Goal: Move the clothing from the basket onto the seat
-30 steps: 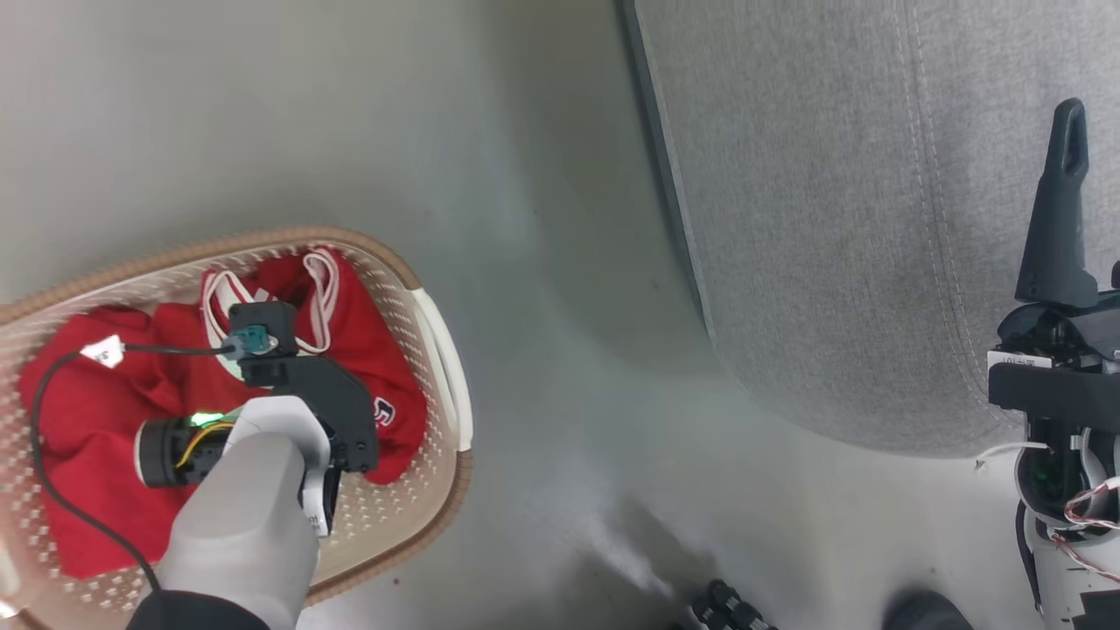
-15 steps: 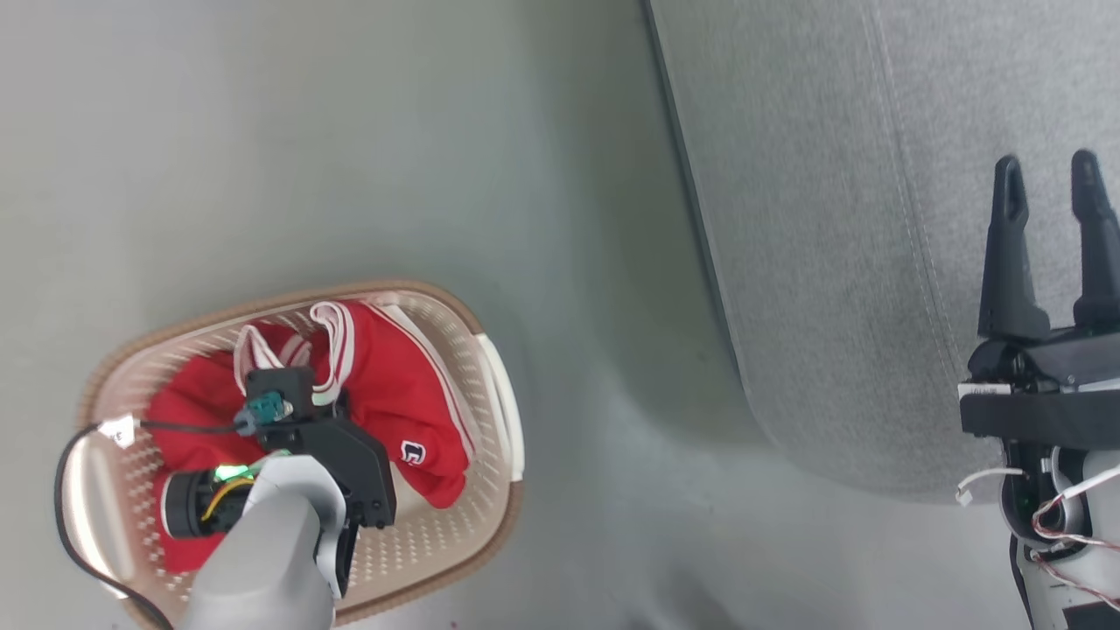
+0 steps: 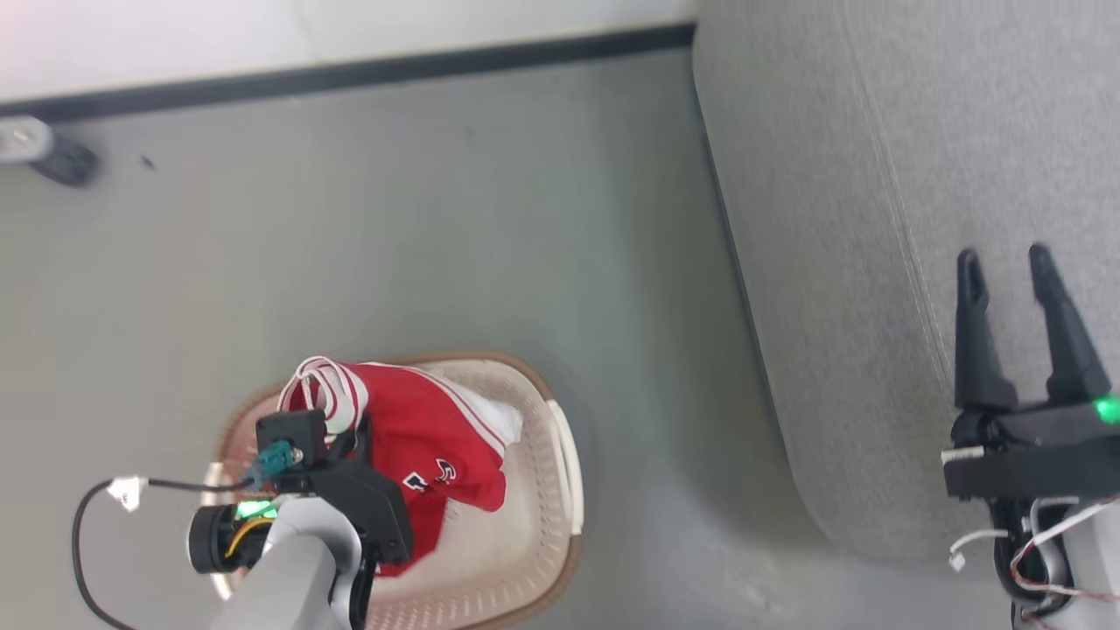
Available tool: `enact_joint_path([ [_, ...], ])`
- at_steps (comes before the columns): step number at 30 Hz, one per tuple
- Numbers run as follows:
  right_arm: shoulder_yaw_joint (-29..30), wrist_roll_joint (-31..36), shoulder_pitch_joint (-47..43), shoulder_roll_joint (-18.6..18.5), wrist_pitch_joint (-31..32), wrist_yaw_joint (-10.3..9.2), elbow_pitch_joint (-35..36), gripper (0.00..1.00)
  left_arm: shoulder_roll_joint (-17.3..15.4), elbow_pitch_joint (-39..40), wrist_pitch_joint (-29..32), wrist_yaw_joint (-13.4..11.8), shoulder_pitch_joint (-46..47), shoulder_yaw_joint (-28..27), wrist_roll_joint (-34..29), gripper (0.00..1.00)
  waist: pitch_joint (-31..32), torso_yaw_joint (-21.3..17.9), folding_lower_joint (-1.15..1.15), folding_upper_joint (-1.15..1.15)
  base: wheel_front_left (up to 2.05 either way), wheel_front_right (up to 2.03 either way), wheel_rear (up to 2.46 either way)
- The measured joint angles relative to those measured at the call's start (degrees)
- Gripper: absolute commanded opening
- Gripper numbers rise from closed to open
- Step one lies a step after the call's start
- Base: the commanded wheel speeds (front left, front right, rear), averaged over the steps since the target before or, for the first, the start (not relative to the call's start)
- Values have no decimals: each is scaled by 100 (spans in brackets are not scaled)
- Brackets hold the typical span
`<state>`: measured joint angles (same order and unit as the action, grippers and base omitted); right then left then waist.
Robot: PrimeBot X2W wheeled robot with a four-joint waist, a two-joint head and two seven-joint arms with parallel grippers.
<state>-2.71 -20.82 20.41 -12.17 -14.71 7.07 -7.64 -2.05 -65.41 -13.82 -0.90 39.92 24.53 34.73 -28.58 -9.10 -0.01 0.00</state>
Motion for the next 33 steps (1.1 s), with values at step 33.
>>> enact_joint_path([
  [33,-457,276,-1607,285,1,0,-465,100,-301,3653,-48,265,-1685,-35,-644,0,2433,884,0,0,0,0,0],
])
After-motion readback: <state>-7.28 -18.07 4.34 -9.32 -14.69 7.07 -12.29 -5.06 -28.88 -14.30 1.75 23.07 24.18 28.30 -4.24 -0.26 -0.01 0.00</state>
